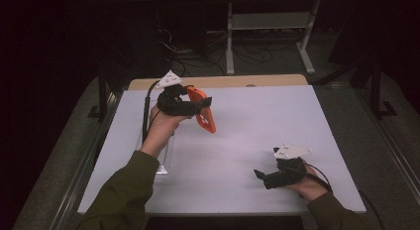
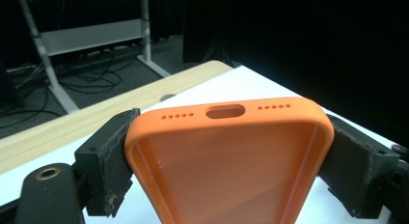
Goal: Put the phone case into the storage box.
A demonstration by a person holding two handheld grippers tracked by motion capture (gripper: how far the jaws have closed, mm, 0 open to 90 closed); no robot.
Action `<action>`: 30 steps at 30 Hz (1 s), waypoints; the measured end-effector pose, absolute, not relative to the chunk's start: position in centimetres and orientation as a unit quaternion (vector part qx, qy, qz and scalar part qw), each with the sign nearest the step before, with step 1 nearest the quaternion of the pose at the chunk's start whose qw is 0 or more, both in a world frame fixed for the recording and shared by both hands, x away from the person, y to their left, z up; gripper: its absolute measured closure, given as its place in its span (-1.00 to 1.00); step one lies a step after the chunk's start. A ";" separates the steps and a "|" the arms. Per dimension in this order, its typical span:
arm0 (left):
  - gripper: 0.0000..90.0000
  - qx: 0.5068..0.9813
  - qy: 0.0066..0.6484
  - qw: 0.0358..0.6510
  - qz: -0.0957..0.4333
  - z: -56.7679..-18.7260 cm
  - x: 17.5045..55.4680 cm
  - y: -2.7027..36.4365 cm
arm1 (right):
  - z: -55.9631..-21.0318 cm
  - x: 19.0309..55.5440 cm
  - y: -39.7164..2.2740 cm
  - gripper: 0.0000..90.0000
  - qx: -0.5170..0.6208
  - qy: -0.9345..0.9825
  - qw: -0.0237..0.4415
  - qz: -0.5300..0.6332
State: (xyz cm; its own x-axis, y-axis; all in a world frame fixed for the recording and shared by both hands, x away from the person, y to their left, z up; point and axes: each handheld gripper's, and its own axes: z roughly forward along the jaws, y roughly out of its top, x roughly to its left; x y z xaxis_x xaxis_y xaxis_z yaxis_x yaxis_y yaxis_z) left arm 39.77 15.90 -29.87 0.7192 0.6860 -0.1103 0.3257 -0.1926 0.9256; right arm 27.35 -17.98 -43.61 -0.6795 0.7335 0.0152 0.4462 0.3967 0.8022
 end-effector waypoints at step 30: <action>-0.66 0.701 0.422 0.519 0.249 -27.6 43.2 22.1 | -43.6 27.3 -18.0 -1.00 0.360 0.818 0.172 0.414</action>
